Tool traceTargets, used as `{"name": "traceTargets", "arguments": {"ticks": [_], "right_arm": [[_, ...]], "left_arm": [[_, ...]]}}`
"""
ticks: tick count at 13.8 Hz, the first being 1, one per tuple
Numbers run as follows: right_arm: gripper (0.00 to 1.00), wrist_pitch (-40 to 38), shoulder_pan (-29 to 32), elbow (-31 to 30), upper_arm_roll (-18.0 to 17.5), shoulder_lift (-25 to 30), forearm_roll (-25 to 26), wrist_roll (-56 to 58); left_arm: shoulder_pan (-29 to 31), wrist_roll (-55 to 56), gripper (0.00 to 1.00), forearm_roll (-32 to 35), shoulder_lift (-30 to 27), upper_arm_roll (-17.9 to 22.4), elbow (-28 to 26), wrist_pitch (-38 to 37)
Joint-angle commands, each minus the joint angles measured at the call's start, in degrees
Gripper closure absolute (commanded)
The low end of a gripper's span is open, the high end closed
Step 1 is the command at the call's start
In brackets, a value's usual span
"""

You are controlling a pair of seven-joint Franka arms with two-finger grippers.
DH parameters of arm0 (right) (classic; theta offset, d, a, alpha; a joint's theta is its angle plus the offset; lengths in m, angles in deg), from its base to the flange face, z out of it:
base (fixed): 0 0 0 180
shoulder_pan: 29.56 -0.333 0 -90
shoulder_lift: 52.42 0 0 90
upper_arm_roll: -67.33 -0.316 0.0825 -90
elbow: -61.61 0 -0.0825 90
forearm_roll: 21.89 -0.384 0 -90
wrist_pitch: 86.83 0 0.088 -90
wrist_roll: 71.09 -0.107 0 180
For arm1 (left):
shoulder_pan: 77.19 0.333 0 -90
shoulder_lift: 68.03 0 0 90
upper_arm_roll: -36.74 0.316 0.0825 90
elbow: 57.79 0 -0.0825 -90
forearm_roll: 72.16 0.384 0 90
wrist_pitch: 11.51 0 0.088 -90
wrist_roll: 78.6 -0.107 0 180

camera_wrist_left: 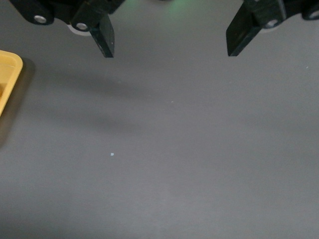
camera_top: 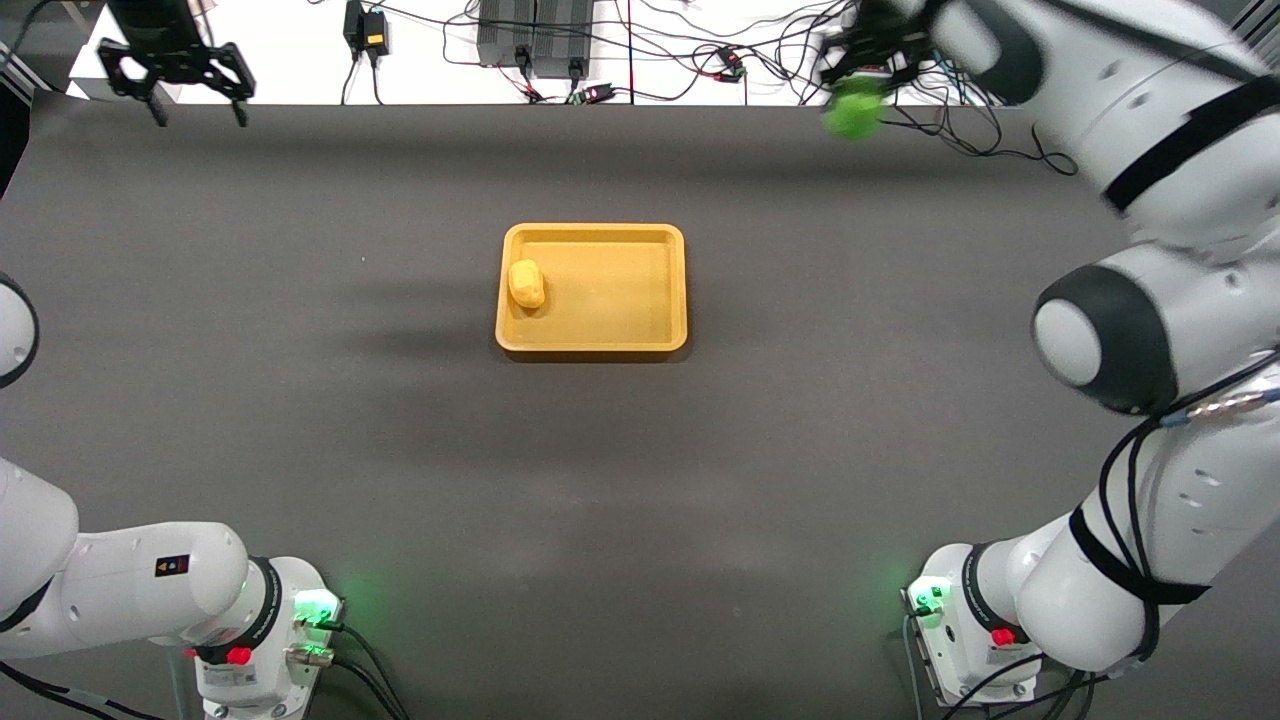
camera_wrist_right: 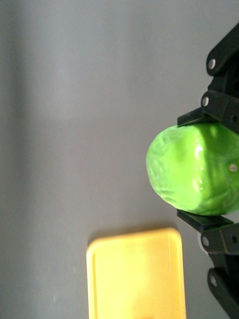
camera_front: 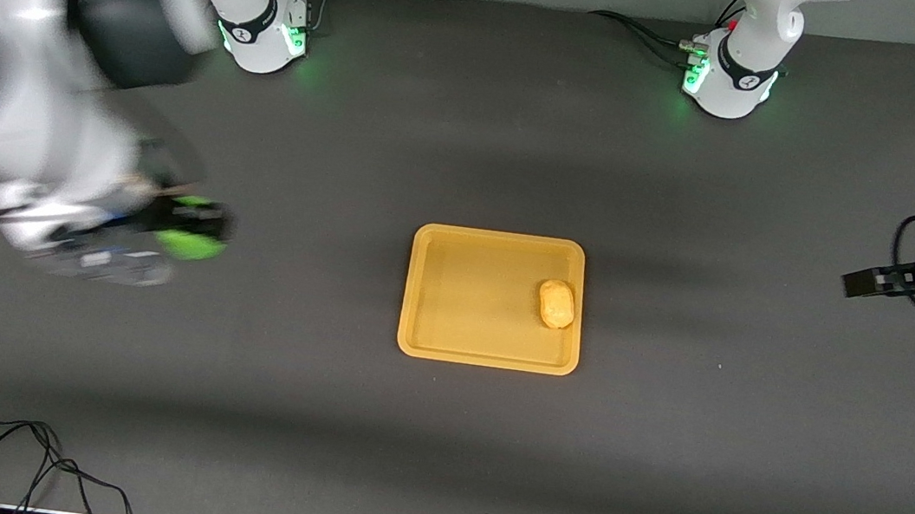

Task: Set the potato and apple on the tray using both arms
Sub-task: 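Lift the green apple with the right gripper toward the tray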

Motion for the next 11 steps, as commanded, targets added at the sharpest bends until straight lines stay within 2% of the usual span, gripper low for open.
{"name": "traceTargets", "arguments": {"ticks": [1, 3, 4, 6, 9, 11], "right_arm": [[0.63, 4.3, -8.9, 4.6, 0.3, -6.6, -4.1, -16.7], [0.63, 9.6, -13.3, 8.6, -0.9, -12.2, -4.8, -23.9], [0.63, 11.1, -13.6, 9.0, -2.5, -13.9, -4.8, -24.9], [0.63, 14.7, -13.6, 7.8, -4.7, -16.4, -4.8, -24.9], [0.63, 21.4, -14.2, 7.6, -5.1, -22.8, -4.8, -25.2], [0.63, 25.7, -15.5, 7.6, -5.3, -26.3, -4.8, -25.4]], "left_arm": [[2.3, -4.3, 0.00, 0.5, -2.6, -0.4, -2.2, 0.1], [2.2, -5.4, 0.00, 0.6, -3.9, -0.2, -2.2, -0.4], [0.8, -7.2, 0.00, 0.7, -3.9, 2.0, -2.4, 0.1], [-6.0, -9.3, 0.00, -0.5, -4.6, 9.6, -2.8, 0.4], [-5.8, -12.5, 0.00, -6.3, -8.7, 11.9, -4.6, -0.6], [-6.6, -13.2, 0.00, -9.5, -8.1, 12.8, -4.2, -0.7]]}}
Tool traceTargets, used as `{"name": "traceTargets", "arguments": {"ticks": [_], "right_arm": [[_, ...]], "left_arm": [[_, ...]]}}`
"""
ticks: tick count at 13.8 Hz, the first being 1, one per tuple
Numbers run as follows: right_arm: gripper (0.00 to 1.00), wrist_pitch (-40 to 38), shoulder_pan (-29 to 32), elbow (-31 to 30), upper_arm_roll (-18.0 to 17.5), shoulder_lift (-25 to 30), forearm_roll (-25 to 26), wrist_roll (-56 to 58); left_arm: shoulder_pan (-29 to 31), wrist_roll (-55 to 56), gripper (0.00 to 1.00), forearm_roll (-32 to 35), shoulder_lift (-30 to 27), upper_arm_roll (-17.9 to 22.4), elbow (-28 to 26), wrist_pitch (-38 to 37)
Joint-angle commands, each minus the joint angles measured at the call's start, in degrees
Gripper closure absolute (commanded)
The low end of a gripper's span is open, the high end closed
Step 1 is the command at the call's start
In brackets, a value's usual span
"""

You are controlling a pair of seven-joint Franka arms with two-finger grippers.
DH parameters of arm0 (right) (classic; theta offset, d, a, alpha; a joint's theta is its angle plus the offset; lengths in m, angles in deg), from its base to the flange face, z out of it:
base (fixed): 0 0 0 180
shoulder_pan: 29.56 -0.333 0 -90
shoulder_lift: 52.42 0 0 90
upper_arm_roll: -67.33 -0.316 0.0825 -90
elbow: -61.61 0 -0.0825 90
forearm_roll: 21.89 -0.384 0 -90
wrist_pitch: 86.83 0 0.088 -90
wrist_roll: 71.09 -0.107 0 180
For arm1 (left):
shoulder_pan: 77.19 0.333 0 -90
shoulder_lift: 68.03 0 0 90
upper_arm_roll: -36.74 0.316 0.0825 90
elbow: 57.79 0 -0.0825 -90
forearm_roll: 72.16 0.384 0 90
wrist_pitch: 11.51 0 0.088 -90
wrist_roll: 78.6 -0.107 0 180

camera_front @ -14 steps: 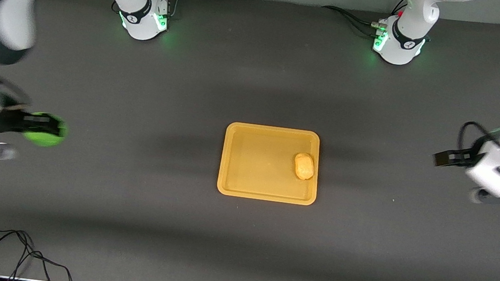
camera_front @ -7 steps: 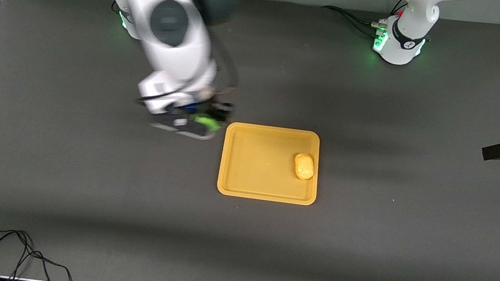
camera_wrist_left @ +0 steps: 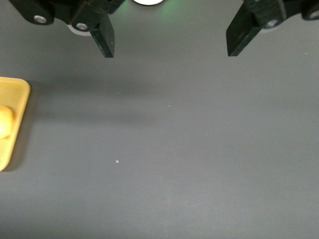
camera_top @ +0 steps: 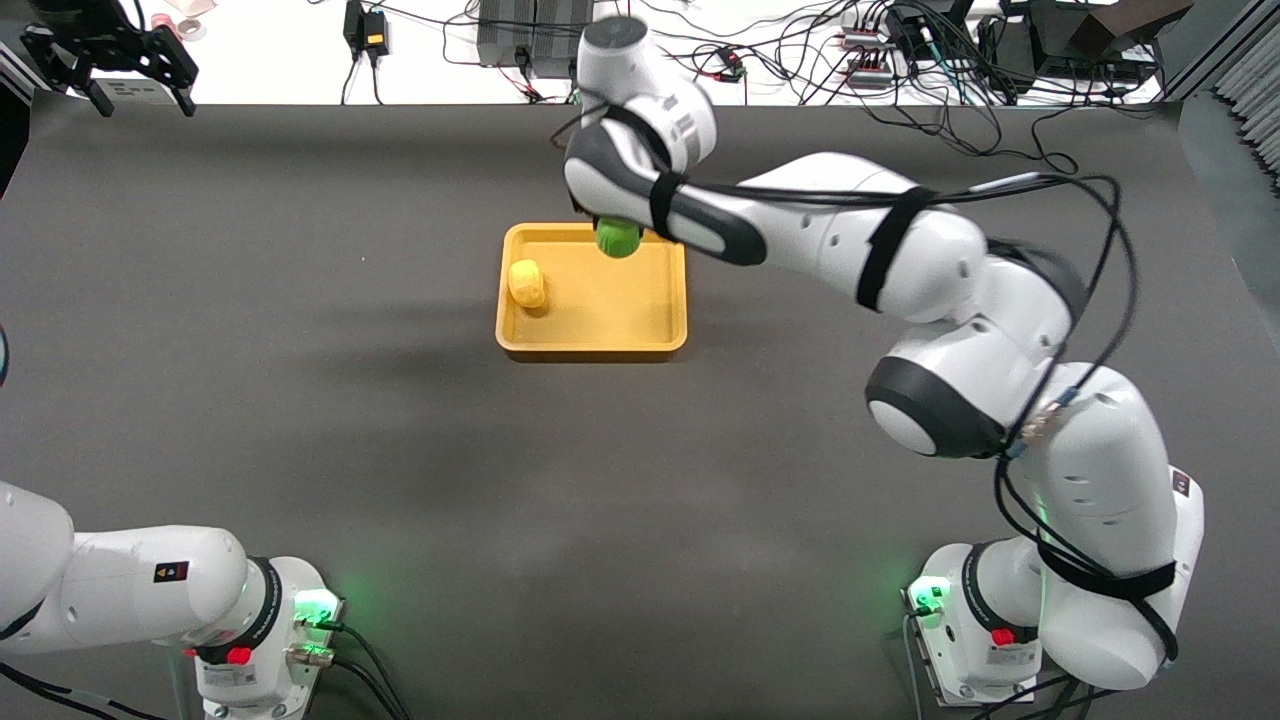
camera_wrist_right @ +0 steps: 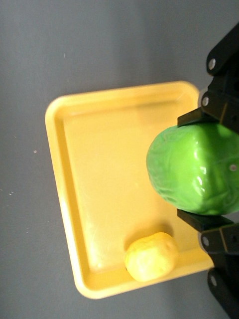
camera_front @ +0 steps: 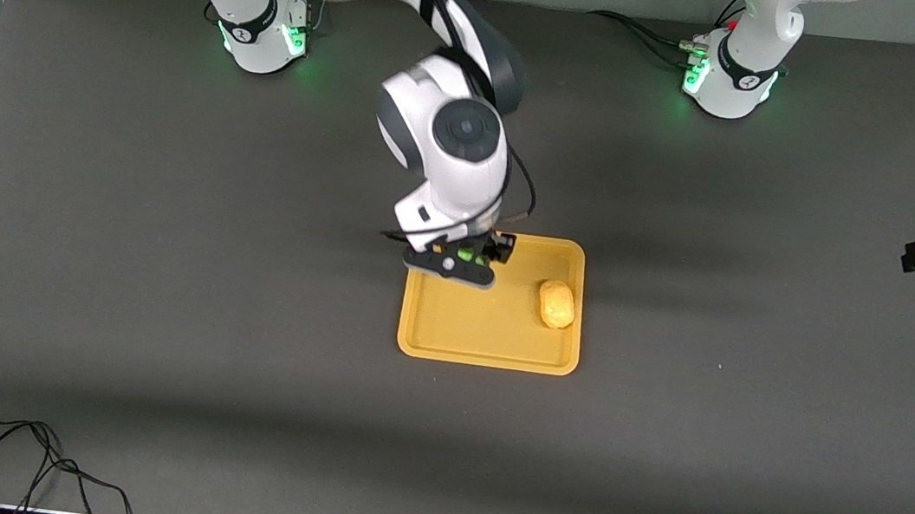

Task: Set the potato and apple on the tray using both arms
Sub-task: 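Lower the apple onto the tray beside the potato and open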

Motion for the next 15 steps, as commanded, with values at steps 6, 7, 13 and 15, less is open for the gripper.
{"name": "traceTargets", "arguments": {"ticks": [6, 7, 13, 15], "right_arm": [[0.63, 13.3, -0.7, 2.2, -1.0, -11.5, -0.8, -0.7], [0.63, 14.3, -0.5, 2.2, -1.0, -12.3, -0.8, -0.6], [0.00, 16.4, 0.0, 2.5, -1.1, -13.6, -0.9, -0.7], [0.00, 12.3, -0.2, 3.2, -1.3, -10.5, -0.9, -3.7]], "left_arm": [[-2.1, -4.0, 0.02, -3.0, 2.1, 1.1, 4.5, -1.2], [-2.3, -3.9, 0.02, -2.5, 2.1, -0.1, 4.4, -1.0], [-2.9, -4.2, 0.04, 0.8, -3.4, -1.0, -7.4, 9.6], [-4.0, -4.1, 0.05, 0.8, -3.4, -1.4, -7.9, 8.6]]}}
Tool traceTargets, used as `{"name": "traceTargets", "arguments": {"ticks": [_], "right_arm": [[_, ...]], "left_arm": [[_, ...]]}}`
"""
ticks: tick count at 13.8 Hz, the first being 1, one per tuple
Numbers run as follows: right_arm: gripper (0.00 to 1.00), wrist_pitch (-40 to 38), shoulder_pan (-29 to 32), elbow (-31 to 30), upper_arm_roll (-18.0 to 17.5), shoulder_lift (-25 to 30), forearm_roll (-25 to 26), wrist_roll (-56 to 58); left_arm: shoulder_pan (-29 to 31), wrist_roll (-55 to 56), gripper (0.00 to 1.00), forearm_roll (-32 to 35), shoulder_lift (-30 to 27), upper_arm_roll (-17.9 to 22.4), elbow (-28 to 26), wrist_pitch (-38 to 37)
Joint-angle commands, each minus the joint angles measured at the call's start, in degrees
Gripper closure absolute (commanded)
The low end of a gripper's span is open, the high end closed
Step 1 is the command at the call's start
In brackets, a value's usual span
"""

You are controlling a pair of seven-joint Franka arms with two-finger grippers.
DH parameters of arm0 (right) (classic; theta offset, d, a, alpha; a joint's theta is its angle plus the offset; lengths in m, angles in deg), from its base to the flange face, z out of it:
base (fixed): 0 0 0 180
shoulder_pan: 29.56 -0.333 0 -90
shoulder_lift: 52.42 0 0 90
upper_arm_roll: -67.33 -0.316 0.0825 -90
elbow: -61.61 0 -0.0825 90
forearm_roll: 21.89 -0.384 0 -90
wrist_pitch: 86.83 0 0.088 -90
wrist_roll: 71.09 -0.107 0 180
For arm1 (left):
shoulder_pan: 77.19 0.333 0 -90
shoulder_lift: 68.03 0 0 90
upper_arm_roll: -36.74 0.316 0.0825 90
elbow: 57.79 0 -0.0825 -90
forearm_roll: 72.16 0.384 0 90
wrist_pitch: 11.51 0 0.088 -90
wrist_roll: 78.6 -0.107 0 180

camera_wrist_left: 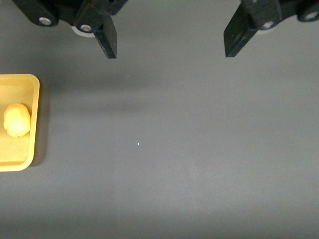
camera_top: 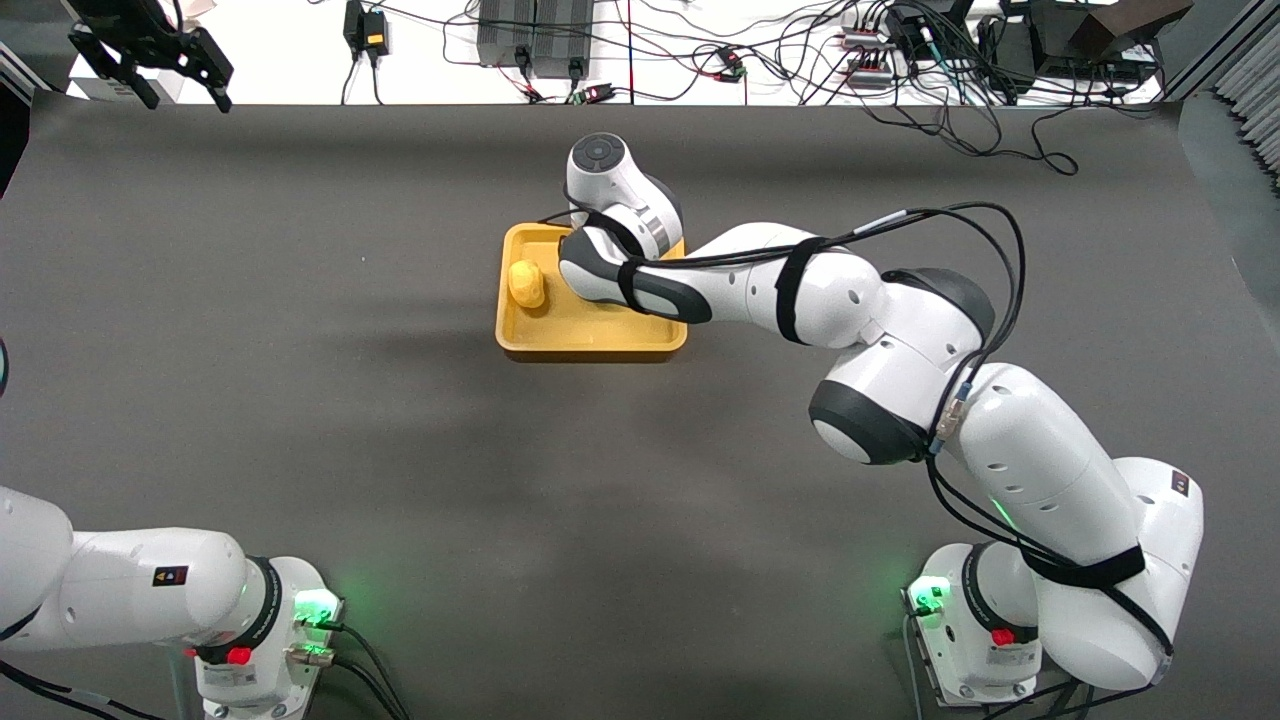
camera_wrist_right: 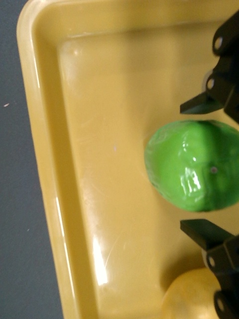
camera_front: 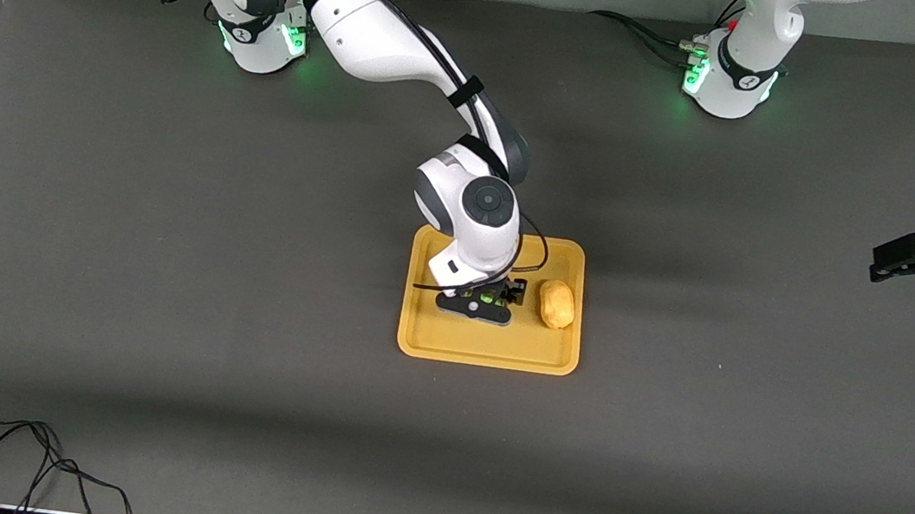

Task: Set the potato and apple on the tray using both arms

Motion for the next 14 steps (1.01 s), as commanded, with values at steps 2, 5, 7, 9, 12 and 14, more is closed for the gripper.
{"name": "traceTargets", "arguments": {"ticks": [2, 5, 7, 9, 12, 14], "right_arm": [[0.00, -12.3, 0.0, 3.1, 0.1, 7.8, -0.8, -2.7], [0.00, -24.4, 0.1, 3.6, 1.2, 18.4, -0.4, -2.5], [0.00, -29.8, 2.1, 2.7, 1.1, 26.1, 0.0, -2.0], [0.00, -37.4, 3.0, -0.5, 3.2, 32.9, 2.4, 2.6], [0.00, -39.3, 2.9, -10.6, 11.6, 42.0, 4.2, 16.9], [0.00, -39.4, 2.8, -14.9, 17.9, 46.0, 4.3, 25.3]], "left_arm": [[-1.3, -1.0, 0.05, 0.9, -2.5, 0.0, -3.3, 0.0], [-0.9, -1.1, 0.05, 0.9, -2.8, 0.1, -3.1, 0.0], [-1.2, -1.0, 0.04, 1.1, -3.5, 0.0, -3.0, 0.0], [-1.3, -0.2, 0.01, 0.7, -4.4, 0.0, -2.4, -0.1], [-0.7, -1.7, 0.01, 0.4, -3.8, 0.2, -1.0, -0.7], [-0.7, -0.9, 0.01, 0.4, -3.6, 0.2, -0.8, -0.7]]}}
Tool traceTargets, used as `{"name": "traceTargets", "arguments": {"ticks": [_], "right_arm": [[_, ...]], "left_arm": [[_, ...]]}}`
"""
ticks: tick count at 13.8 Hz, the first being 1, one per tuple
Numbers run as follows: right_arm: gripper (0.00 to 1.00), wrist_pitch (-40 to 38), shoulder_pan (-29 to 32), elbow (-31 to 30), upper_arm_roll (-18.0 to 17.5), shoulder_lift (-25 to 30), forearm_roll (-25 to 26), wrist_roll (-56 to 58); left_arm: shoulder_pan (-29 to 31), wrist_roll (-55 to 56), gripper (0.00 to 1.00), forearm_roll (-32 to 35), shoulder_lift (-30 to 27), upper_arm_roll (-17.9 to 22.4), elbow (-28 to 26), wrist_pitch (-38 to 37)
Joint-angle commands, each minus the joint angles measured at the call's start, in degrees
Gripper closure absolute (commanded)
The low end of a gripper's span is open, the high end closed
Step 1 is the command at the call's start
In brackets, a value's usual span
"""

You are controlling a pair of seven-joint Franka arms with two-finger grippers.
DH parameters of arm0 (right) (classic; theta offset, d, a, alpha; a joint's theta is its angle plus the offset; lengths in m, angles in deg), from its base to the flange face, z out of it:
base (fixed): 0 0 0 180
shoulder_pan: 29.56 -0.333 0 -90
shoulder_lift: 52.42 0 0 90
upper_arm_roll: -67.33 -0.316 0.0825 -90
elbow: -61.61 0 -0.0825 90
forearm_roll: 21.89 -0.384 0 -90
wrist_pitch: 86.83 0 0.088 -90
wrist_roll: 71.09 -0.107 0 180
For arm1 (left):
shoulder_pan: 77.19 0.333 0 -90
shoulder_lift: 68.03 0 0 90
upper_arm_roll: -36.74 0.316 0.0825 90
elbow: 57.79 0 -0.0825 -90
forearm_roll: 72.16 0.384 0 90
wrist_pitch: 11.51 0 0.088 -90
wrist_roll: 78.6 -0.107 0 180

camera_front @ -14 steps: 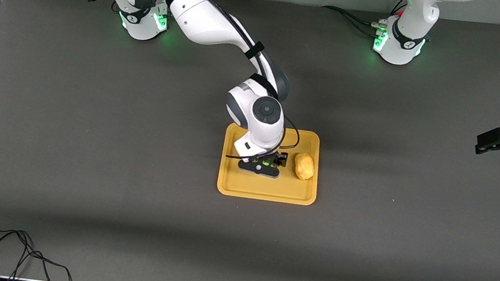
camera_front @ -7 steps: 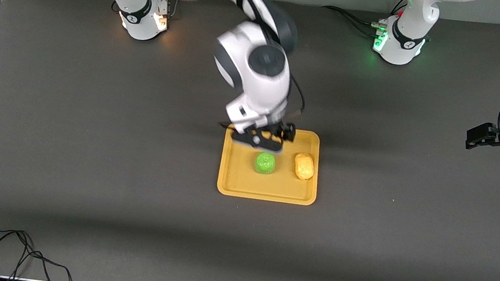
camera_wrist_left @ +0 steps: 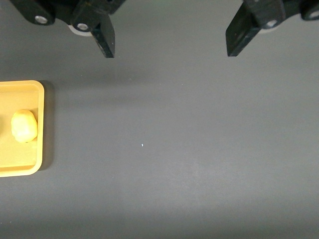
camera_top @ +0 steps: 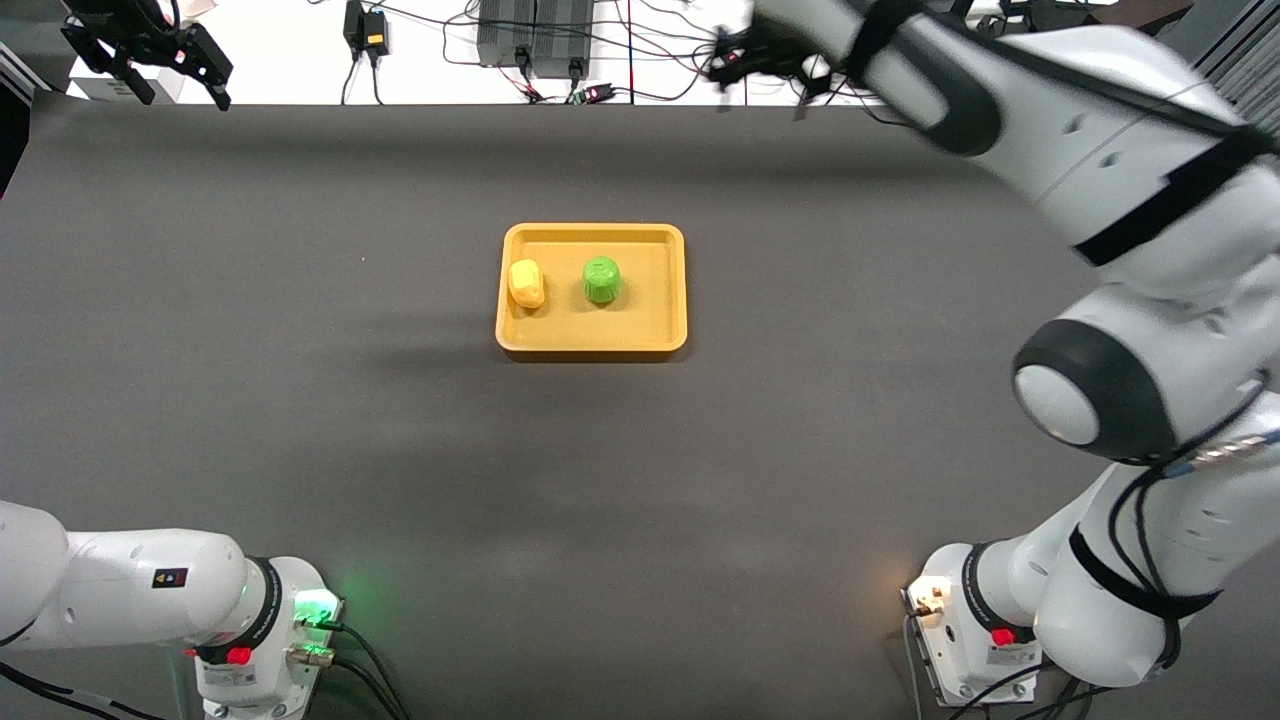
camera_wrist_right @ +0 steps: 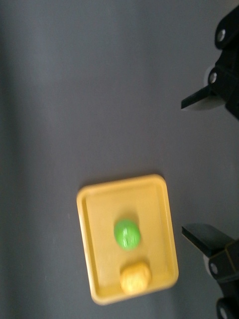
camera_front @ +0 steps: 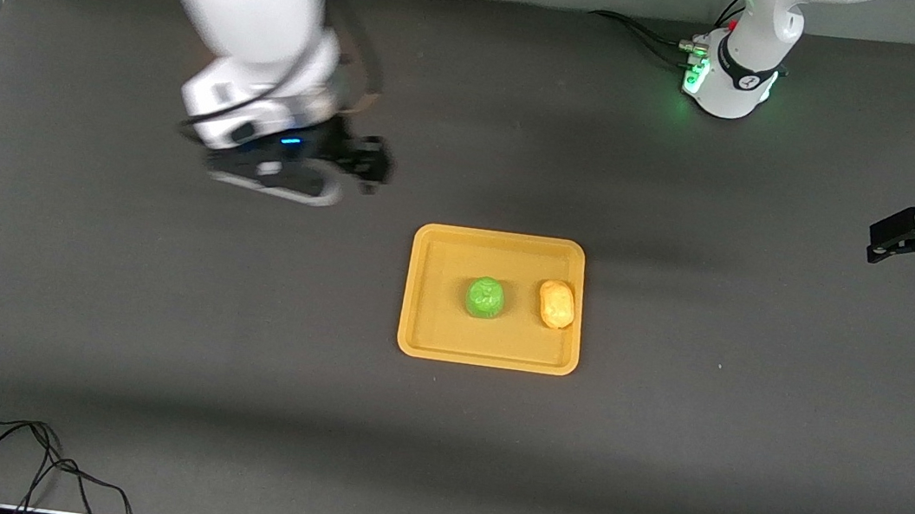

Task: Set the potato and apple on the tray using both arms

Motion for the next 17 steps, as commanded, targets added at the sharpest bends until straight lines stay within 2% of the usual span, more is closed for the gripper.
{"name": "traceTargets", "arguments": {"ticks": [1, 2, 5, 6, 9, 11, 13, 15, 17], "right_arm": [[0.00, 1.1, -1.0, -9.9, 7.1, 7.7, 0.9, 11.1], [0.00, 1.2, 1.3, -11.3, 7.9, 9.1, 0.9, 14.8], [0.00, 2.3, 10.5, -15.2, 7.2, 13.2, 2.3, 23.5], [0.00, 3.0, 15.1, -16.7, 5.0, 14.1, 2.6, 27.2], [0.00, 5.0, 33.1, -20.1, -7.9, 16.2, 2.7, 33.3], [0.00, 5.1, 42.5, -20.4, -15.9, 16.3, 2.9, 33.6], [0.00, 5.0, 51.6, -20.4, -25.4, 16.5, 5.1, 33.5], [0.00, 5.0, 56.0, -20.4, -30.1, 16.5, 5.3, 33.2], [0.00, 5.0, 55.6, -20.3, -30.5, 16.5, 6.7, 32.9]], "left_arm": [[0.3, -0.6, 0.01, 0.2, -0.3, 0.5, 0.4, -1.3], [0.9, -0.7, 0.01, 0.0, -0.3, 0.5, 0.5, -2.1], [1.2, -0.5, 0.01, -0.1, -0.1, 0.4, 0.2, -2.4], [1.0, -0.5, 0.01, -0.6, -0.1, 0.3, 0.2, -2.6], [0.9, -0.6, 0.01, -2.7, -0.1, 0.3, 0.6, -4.0], [1.1, -0.6, 0.01, -2.1, 0.1, 0.3, 0.3, -3.4], [1.2, -0.7, 0.01, -1.7, 0.1, 0.4, 0.1, -2.7], [1.4, -0.7, 0.01, -1.5, -0.1, 0.4, 0.1, -3.0], [1.3, -0.5, 0.01, -1.4, 0.4, 0.5, 0.1, -2.9]]}}
